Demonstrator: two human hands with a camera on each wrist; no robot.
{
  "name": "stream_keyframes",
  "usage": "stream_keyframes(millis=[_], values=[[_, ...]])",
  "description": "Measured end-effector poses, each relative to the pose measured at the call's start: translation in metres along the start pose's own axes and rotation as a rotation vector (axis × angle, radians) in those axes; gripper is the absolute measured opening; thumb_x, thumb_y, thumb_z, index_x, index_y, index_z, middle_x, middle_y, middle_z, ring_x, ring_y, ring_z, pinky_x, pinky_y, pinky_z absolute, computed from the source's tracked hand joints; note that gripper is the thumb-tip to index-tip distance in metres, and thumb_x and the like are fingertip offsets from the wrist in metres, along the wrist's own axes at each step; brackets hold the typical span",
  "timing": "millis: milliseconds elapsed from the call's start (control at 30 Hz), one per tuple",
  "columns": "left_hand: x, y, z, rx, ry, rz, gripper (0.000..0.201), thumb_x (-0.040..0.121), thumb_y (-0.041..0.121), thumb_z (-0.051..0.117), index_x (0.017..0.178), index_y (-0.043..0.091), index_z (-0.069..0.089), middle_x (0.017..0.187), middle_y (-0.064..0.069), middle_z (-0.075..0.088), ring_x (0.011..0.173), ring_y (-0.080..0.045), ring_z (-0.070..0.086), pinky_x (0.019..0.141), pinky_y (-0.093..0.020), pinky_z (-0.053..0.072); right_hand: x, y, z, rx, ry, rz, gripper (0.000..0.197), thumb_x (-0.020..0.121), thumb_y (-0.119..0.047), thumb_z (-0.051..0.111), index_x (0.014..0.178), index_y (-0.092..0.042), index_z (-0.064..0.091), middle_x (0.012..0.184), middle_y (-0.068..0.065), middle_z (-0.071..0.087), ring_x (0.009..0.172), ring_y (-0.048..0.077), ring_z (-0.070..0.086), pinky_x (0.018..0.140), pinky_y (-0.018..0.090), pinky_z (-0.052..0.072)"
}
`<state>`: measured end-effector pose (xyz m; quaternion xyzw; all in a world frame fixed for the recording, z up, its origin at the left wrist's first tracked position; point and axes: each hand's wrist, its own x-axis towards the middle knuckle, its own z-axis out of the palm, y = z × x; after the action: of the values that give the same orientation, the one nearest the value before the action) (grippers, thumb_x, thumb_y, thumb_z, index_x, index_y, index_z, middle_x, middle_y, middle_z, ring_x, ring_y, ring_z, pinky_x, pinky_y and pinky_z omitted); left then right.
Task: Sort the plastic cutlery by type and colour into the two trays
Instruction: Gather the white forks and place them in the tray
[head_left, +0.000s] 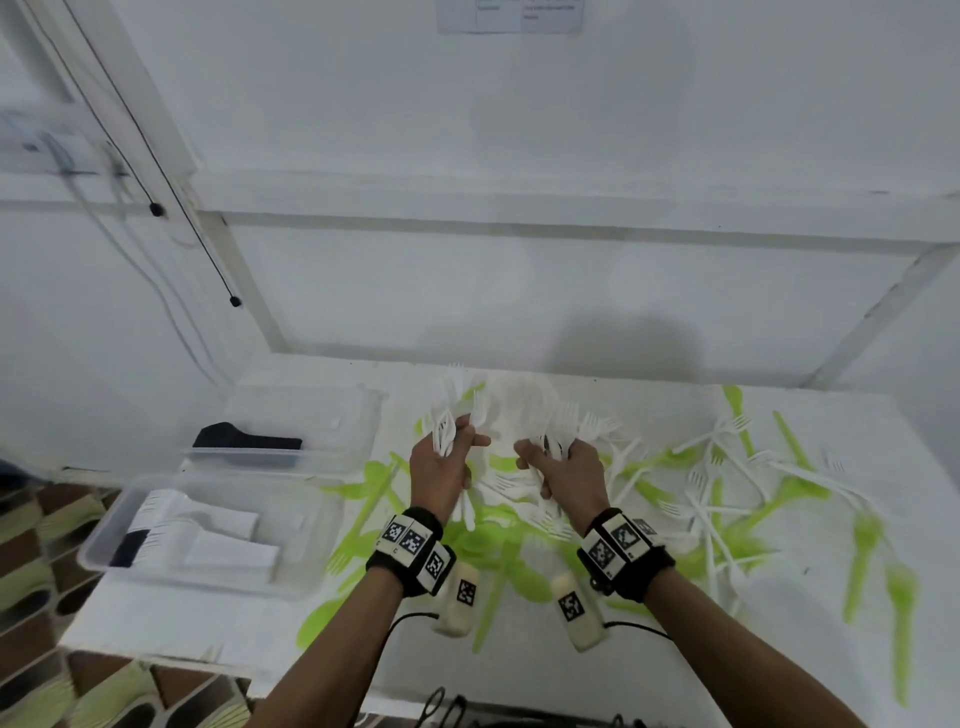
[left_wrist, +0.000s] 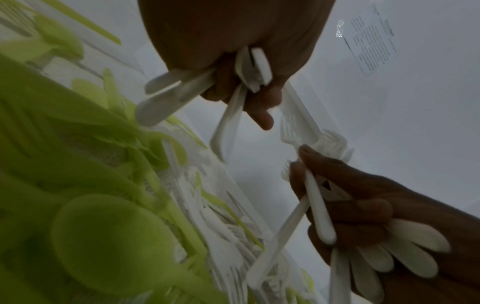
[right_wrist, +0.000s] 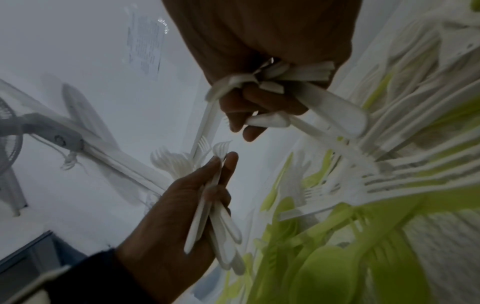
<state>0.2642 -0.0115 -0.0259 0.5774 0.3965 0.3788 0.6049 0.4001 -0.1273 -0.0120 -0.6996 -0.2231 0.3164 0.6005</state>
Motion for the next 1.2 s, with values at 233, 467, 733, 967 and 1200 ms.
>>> stream_keyframes(millis=[233,467,733,967,1200], values=[[-0.004,-0.01,0.006,0.138,0.029,0.03,0.015,0.094,0.039,0.07,0.105,0.032,0.078,0.089,0.01,0.078,0.082,-0.009,0.074,0.082,-0.033,0.057,-0.013,-0.006,0.032,-0.159,-0.021,-0.034,0.027,0.088,-0.028,0.077,0.074,-0.005,0.072,0.062,0.001,0.071,0.039,0.017,0.055,0.038,0.021,0.038],[-0.003,-0.016,-0.004,-0.078,0.048,-0.116,0.022,0.091,0.013,0.072,0.113,0.015,0.074,0.089,-0.005,0.079,0.085,-0.025,0.076,0.082,-0.038,0.06,-0.013,-0.006,0.029,-0.245,-0.234,0.013,0.02,0.087,-0.034,0.074,0.086,-0.013,0.075,0.072,-0.002,0.075,0.042,0.018,0.055,0.047,0.029,0.045],[0.003,-0.008,-0.027,-0.135,0.016,-0.161,0.018,0.1,0.013,0.062,0.115,0.009,0.07,0.068,-0.001,0.053,0.05,-0.013,0.043,0.045,-0.024,0.037,-0.006,-0.005,0.02,-0.257,-0.211,0.062,0.016,0.092,-0.018,0.055,0.102,-0.011,0.067,0.07,-0.004,0.07,0.044,0.015,0.054,0.051,0.029,0.045],[-0.004,-0.006,-0.031,-0.132,-0.09,-0.144,0.023,0.101,0.022,0.063,0.121,0.012,0.07,0.069,-0.001,0.054,0.045,-0.014,0.042,0.045,-0.024,0.037,-0.002,-0.013,0.025,-0.17,-0.263,-0.006,0.017,0.101,-0.022,0.06,0.108,-0.008,0.065,0.09,0.004,0.079,0.046,0.02,0.057,0.049,0.026,0.047],[-0.003,0.004,-0.032,-0.115,-0.149,-0.101,0.017,0.104,0.016,0.056,0.119,0.011,0.063,0.105,-0.014,0.076,0.065,-0.03,0.071,0.067,-0.035,0.058,-0.005,-0.013,0.034,-0.151,-0.317,0.025,0.023,0.102,-0.028,0.055,0.1,-0.009,0.068,0.08,0.012,0.075,0.042,0.02,0.051,0.046,0.027,0.04]])
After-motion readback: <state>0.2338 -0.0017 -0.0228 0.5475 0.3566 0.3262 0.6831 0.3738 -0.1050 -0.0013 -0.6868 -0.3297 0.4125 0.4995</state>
